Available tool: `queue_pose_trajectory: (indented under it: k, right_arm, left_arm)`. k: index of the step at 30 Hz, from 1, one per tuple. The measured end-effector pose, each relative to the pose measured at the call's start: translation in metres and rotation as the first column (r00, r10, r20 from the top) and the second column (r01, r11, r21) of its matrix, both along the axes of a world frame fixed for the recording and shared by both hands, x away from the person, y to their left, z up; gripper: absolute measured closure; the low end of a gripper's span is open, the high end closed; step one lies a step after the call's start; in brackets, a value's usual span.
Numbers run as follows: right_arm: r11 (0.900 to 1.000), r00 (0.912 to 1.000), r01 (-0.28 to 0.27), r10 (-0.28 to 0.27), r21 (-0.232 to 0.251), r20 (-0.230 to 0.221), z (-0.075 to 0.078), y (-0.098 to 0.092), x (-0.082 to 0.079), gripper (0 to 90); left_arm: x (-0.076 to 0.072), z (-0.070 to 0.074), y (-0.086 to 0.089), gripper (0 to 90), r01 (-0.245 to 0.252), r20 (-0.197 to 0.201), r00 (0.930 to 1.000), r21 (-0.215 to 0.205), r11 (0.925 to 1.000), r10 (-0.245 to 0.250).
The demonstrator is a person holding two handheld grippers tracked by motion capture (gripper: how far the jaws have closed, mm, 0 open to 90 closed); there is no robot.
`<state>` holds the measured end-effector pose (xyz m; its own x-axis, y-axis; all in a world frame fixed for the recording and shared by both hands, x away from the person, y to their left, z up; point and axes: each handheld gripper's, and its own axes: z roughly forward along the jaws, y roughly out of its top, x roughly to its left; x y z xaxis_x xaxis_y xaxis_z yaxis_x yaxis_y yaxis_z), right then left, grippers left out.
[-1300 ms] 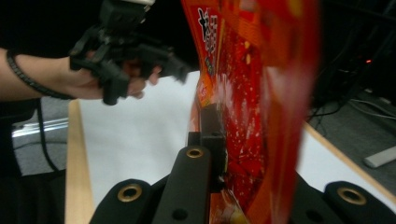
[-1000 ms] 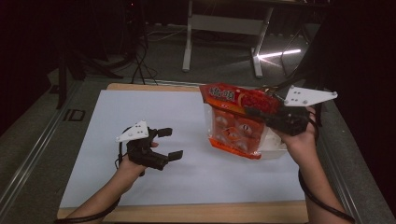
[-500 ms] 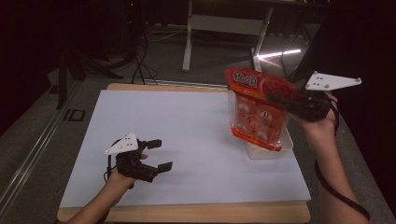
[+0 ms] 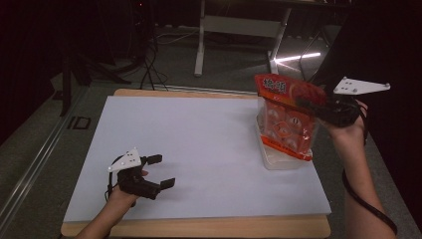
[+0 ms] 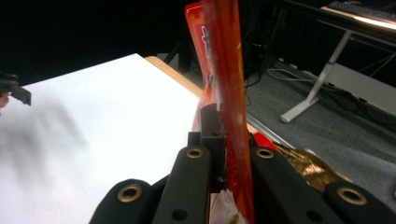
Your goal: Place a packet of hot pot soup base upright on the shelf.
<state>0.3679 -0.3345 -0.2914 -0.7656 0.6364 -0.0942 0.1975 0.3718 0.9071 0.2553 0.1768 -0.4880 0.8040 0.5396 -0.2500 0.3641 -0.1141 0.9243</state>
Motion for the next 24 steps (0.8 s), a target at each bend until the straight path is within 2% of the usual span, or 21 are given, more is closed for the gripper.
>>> queue_pose_trajectory:
  k: [6, 13, 16, 21, 24]
  right_arm:
    - [1.000, 0.9994, 0.020, -0.020, 0.011, -0.027, -0.016, -0.008, 0.012, 90.0]
    - [0.999, 0.9979, 0.031, -0.032, -0.012, -0.056, -0.032, -0.011, 0.024, 90.0]
    - [0.999, 0.9968, 0.033, -0.031, 0.018, -0.073, -0.037, -0.013, 0.026, 90.0]
    - [0.999, 0.9959, 0.032, -0.030, 0.024, -0.086, -0.045, -0.013, 0.028, 90.0]
    - [0.998, 0.9957, 0.036, -0.032, 0.047, -0.088, -0.048, -0.015, 0.028, 90.0]
  left_arm:
    - [-0.001, -0.005, 0.003, 1.9, -0.012, -0.004, 0.9999, -0.004, 0.9999, 0.012]
    - [0.000, -0.006, 0.002, 1.9, -0.014, -0.008, 0.9999, -0.011, 0.9998, 0.013]
    - [0.001, -0.007, 0.003, 1.9, -0.014, -0.012, 0.9998, -0.011, 0.9998, 0.014]
    - [0.001, -0.009, 0.003, 1.9, -0.020, -0.016, 0.9997, -0.010, 0.9998, 0.020]
    - [0.002, -0.010, 0.003, 1.9, -0.022, -0.019, 0.9996, -0.011, 0.9997, 0.021]
